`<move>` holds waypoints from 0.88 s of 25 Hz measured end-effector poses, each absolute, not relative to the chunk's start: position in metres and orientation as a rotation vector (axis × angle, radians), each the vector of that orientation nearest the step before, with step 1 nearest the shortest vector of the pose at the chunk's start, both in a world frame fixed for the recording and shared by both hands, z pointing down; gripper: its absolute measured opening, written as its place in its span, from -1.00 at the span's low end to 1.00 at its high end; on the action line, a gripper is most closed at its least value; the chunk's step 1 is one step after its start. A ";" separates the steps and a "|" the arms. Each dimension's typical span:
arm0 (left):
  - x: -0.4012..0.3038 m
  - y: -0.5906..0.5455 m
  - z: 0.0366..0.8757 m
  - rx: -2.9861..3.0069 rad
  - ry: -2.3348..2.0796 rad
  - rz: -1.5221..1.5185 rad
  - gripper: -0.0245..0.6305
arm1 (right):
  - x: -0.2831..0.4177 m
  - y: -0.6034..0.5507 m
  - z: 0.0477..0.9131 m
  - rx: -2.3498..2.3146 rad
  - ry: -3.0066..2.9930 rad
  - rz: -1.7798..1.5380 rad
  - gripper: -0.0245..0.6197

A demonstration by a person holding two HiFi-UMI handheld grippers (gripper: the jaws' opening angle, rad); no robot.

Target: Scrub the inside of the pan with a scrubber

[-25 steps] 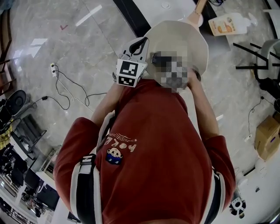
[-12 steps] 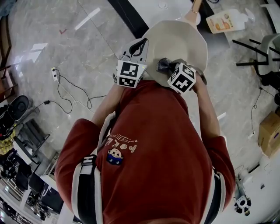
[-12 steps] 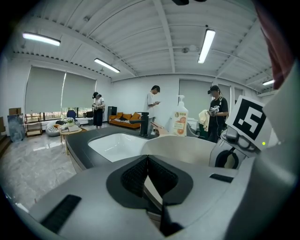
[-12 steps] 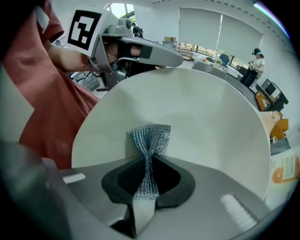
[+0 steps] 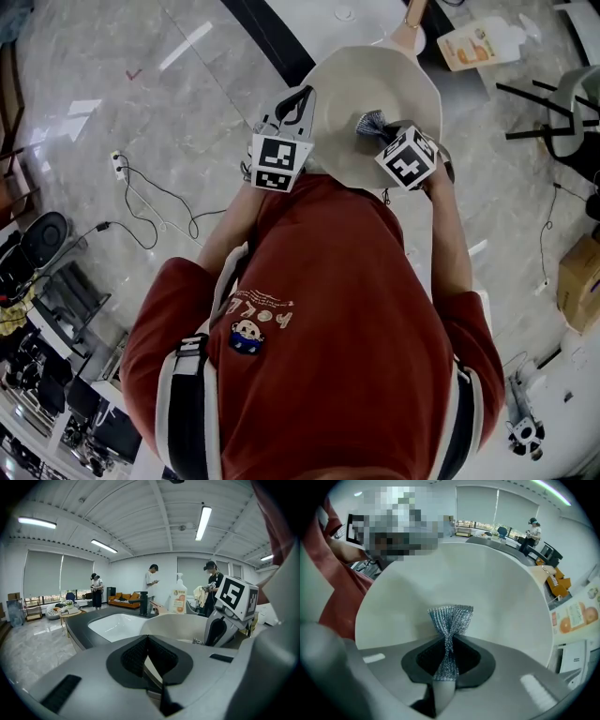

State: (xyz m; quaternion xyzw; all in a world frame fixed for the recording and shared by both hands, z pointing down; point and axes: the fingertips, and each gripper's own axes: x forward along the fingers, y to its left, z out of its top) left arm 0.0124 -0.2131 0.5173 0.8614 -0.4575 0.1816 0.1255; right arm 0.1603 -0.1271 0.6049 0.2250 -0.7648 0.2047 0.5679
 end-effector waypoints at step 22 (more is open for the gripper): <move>0.013 -0.212 0.518 2.530 -1.358 0.550 -0.91 | 0.176 -0.232 0.605 1.135 -1.709 0.473 -0.71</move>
